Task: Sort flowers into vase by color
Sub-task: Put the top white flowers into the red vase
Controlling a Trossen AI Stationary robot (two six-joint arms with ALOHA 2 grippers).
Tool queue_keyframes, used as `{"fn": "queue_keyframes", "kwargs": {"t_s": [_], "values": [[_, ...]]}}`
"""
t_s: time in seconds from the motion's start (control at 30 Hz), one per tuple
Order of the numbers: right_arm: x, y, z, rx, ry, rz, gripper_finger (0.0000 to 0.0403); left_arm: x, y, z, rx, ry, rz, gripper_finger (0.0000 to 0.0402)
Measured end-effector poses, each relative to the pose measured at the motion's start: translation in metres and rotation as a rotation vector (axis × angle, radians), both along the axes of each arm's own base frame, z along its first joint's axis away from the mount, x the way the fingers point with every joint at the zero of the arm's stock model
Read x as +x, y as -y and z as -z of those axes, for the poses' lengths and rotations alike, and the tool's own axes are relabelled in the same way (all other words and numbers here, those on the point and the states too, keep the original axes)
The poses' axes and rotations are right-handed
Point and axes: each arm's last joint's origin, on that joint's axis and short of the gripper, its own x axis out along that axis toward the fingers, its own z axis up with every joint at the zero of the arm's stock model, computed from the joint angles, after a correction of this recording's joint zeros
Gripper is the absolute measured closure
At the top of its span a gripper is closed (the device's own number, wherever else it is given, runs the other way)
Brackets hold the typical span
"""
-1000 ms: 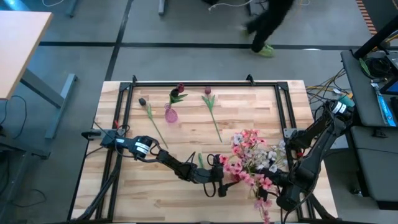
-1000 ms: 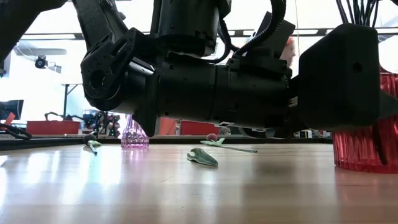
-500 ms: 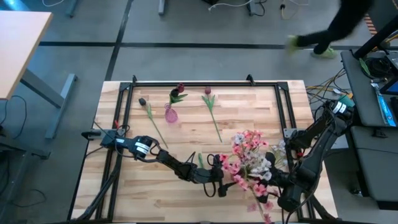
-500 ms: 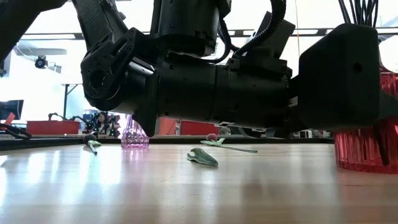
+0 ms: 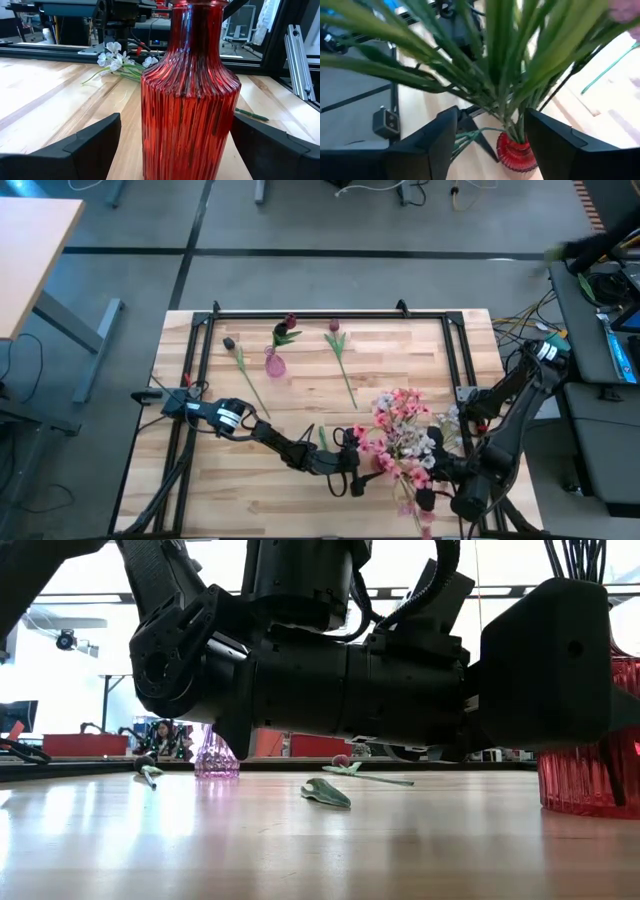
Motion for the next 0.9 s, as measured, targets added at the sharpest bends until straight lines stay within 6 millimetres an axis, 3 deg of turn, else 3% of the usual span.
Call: {"fn": "queue_keyframes", "kwargs": {"t_s": [0.3, 0.9], "values": [[-0.004, 0.003, -0.018, 0.040, -0.088, -0.002, 0.0155, 0.000, 0.001, 0.000, 0.000, 0.000, 0.001, 0.0050], [-0.013, 0.010, -0.056, 0.106, -0.246, 0.002, 0.0154, 0.000, 0.001, -0.001, -0.001, 0.003, 0.003, 0.0050]]}}
